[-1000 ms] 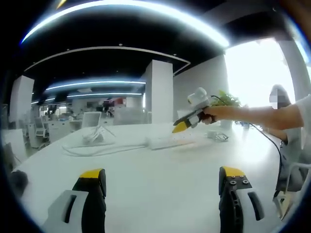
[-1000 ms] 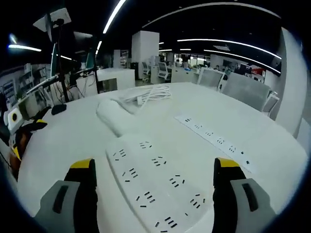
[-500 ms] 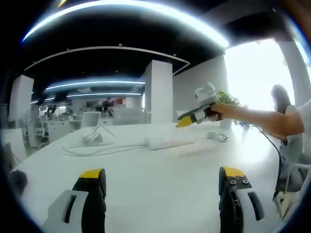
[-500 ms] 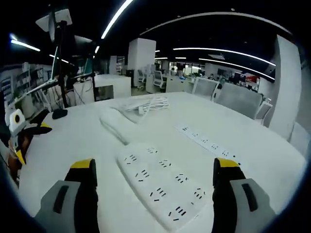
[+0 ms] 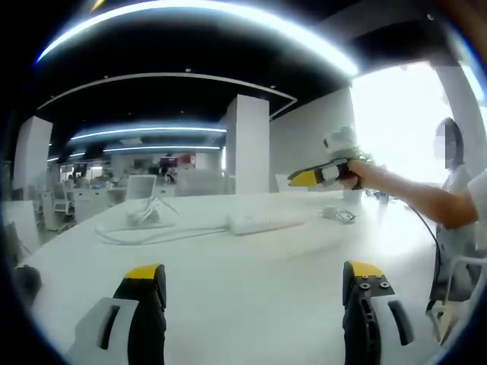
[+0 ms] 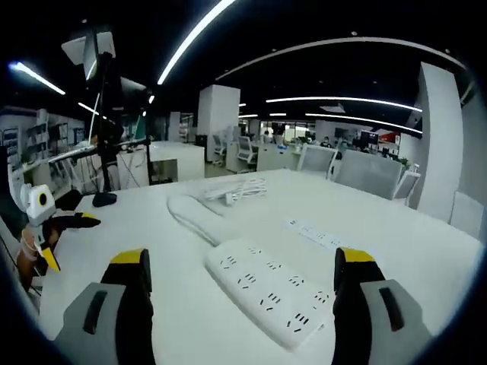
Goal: Straighten the power strip on the desk, plug the charger into it
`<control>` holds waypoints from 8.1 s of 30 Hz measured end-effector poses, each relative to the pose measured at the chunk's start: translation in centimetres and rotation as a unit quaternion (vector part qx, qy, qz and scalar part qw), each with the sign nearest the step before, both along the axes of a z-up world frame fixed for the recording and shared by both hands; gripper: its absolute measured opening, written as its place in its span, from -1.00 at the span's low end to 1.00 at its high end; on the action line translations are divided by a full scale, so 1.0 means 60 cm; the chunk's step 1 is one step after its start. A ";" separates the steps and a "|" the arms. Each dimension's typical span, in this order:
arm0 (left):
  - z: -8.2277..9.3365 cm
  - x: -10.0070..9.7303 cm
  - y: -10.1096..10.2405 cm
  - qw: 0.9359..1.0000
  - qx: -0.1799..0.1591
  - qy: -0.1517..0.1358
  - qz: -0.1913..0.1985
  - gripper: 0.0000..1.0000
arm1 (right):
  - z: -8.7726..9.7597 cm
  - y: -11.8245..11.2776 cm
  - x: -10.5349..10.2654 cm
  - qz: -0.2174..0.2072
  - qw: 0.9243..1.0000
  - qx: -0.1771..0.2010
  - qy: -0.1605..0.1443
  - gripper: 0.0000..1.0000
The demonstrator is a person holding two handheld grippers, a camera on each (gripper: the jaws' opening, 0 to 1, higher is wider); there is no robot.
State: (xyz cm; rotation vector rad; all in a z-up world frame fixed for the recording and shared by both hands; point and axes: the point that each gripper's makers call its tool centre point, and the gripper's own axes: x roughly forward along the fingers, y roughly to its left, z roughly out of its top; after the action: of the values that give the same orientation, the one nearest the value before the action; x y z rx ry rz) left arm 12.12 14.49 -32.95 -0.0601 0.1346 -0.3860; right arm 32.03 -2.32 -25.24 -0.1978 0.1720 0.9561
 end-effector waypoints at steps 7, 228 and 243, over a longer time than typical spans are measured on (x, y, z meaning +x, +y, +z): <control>-0.003 -0.002 -0.002 1.000 -0.001 0.001 -0.002 0.98 | 0.006 -0.013 -0.034 -0.012 1.000 0.020 -0.012 0.99; -0.006 -0.004 0.018 1.000 -0.005 0.002 0.009 0.98 | -0.008 -0.345 0.050 -0.138 0.977 0.118 -0.116 0.97; -0.008 -0.004 0.019 1.000 -0.004 0.004 0.011 0.98 | -0.027 -0.337 0.057 -0.130 0.983 0.097 -0.090 0.96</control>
State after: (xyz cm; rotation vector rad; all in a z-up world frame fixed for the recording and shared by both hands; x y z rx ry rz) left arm 11.87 15.62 -33.40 -0.0707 0.1408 -0.3639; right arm 35.44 -22.54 -26.88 -0.0793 -0.0616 0.6852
